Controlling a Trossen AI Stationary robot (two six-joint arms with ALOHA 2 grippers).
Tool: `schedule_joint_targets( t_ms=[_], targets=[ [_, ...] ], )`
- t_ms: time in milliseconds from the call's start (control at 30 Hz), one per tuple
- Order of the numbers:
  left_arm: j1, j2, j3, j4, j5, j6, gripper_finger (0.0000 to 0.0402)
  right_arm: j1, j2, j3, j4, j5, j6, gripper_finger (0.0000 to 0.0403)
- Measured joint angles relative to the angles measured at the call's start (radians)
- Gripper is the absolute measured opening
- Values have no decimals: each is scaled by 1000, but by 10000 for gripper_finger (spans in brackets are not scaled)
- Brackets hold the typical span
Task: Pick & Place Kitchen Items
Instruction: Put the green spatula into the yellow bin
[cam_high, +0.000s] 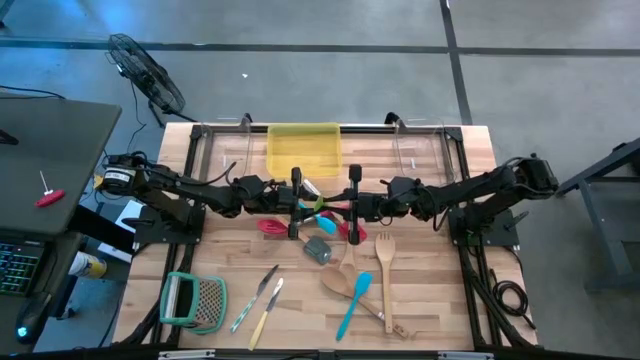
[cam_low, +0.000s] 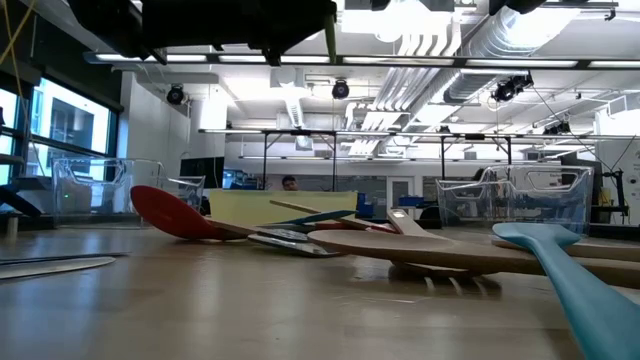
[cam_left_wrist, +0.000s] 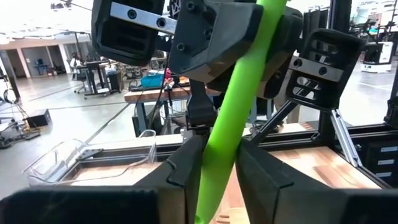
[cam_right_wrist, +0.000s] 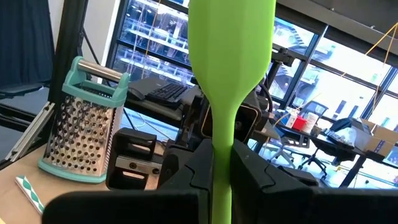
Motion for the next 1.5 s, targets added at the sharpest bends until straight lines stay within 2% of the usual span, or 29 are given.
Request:
schedule_joint_targets(
  t_ms=[200, 500, 700, 933, 1167, 1500],
  targets=[
    [0, 0, 0, -2, 0, 5, 58, 0, -1, 0, -8, 5, 4, 19],
    [0, 0, 0, -7, 0, 1, 43, 0, -1, 0, -17, 3, 11, 15],
    [0, 0, 0, -22, -1, -8, 9, 0, -1, 0, -37, 2, 9, 29],
    [0, 0, 0, -23, -14, -8, 7, 0, -1, 0, -46, 3, 8, 10],
    [0, 1, 0, -11, -6, -7, 29, 1, -1, 0, -44, 18, 8, 14],
    [1, 1, 0, -1, 24, -6, 34, 1, -1, 1, -44, 18, 8, 8]
  ],
)
